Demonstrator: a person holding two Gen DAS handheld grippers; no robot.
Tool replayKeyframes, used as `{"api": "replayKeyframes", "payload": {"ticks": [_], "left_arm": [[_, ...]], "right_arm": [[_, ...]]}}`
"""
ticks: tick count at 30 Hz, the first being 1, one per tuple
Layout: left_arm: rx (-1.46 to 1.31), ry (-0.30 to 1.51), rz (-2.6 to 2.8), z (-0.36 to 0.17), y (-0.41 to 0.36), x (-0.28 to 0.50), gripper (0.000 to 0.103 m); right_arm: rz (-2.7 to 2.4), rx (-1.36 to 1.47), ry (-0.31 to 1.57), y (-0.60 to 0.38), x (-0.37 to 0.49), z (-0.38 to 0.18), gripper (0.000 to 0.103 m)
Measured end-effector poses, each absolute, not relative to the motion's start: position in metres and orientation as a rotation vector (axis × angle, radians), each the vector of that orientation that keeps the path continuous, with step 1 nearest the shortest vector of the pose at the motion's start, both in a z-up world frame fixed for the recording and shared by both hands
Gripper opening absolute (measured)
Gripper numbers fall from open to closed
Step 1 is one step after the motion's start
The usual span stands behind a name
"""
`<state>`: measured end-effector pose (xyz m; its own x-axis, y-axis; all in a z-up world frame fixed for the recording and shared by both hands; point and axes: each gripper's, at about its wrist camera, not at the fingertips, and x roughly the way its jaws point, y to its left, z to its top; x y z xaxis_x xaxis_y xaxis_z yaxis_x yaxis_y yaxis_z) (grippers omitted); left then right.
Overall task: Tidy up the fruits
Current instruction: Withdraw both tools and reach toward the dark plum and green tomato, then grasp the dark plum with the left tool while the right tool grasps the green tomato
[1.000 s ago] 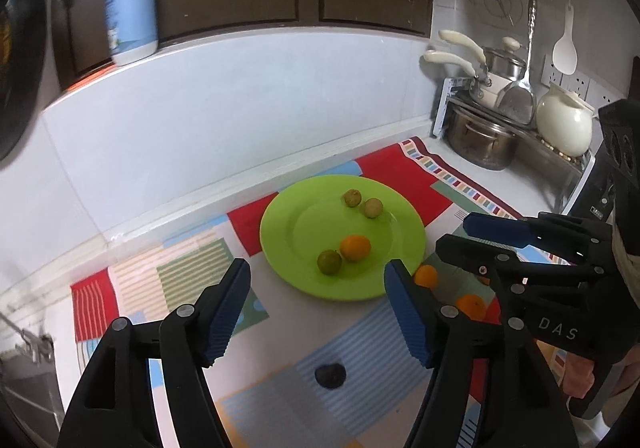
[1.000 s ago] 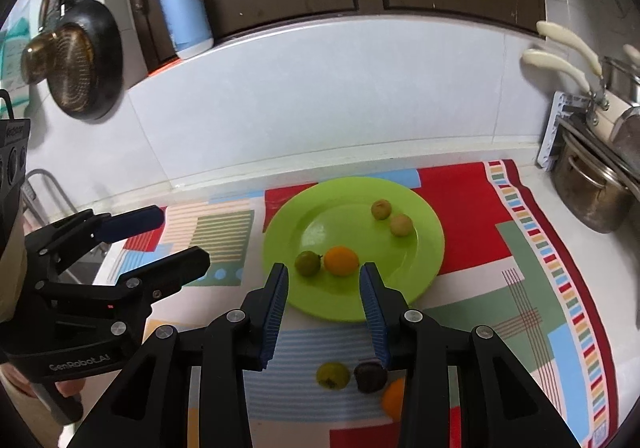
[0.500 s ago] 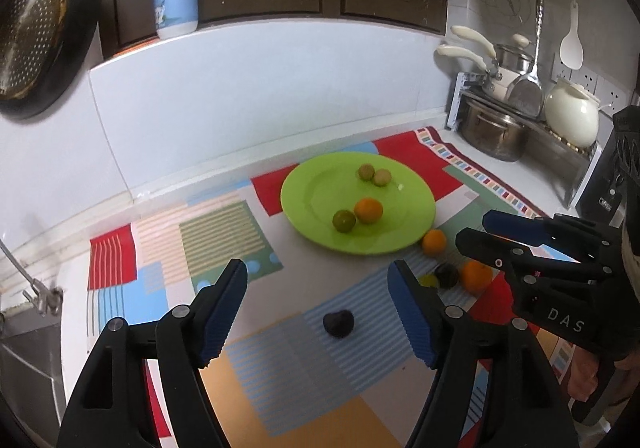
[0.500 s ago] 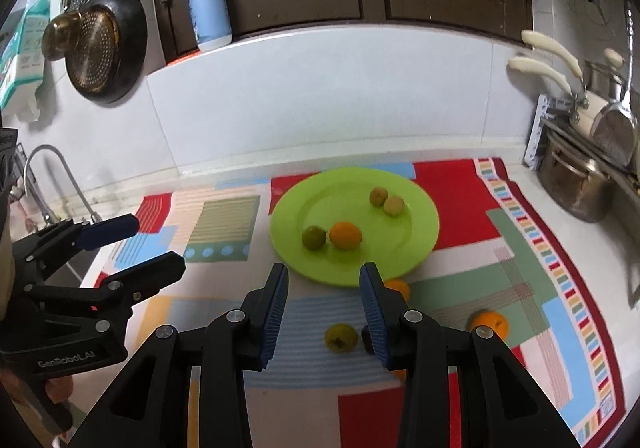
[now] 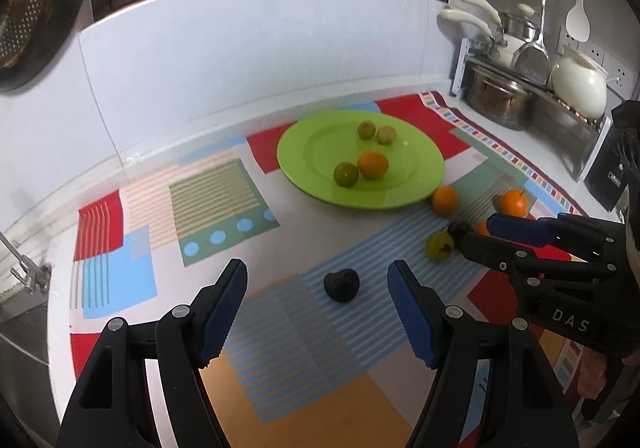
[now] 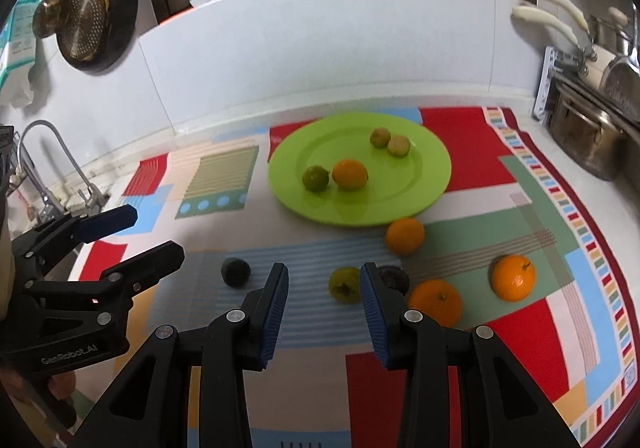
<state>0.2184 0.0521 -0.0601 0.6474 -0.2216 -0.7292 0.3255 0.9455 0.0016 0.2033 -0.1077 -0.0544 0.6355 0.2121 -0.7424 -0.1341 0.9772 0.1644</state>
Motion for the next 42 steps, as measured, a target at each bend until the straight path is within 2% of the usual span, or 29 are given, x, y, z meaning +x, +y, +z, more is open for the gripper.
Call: {"api": "replayKeyframes", "payload": {"ticks": [16, 29, 34, 40, 42], "left_arm": [[0.159, 0.931, -0.342, -0.103, 0.042, 0.236, 0.071], [0.101, 0.975, -0.357, -0.113, 0.042, 0.253, 0.059], [0.075, 0.988, -0.371, -0.116, 0.039, 0.259, 0.050], [0.057, 1.004, -0.386, -0.119, 0.038, 0.262, 0.035], [0.053, 1.010, -0.392, -0.120, 0.037, 0.262, 0.030]], "right_arm": [[0.187, 0.134, 0.979, -0.112, 0.218, -0.093, 0.038], [0.189, 0.134, 0.993, -0.110, 0.235, -0.104, 0.038], [0.185, 0.122, 0.987, -0.109, 0.240, -0.106, 0.038], [0.181, 0.118, 0.987, -0.108, 0.242, -0.108, 0.037], [0.179, 0.108, 0.987, -0.107, 0.242, -0.108, 0.032]]}}
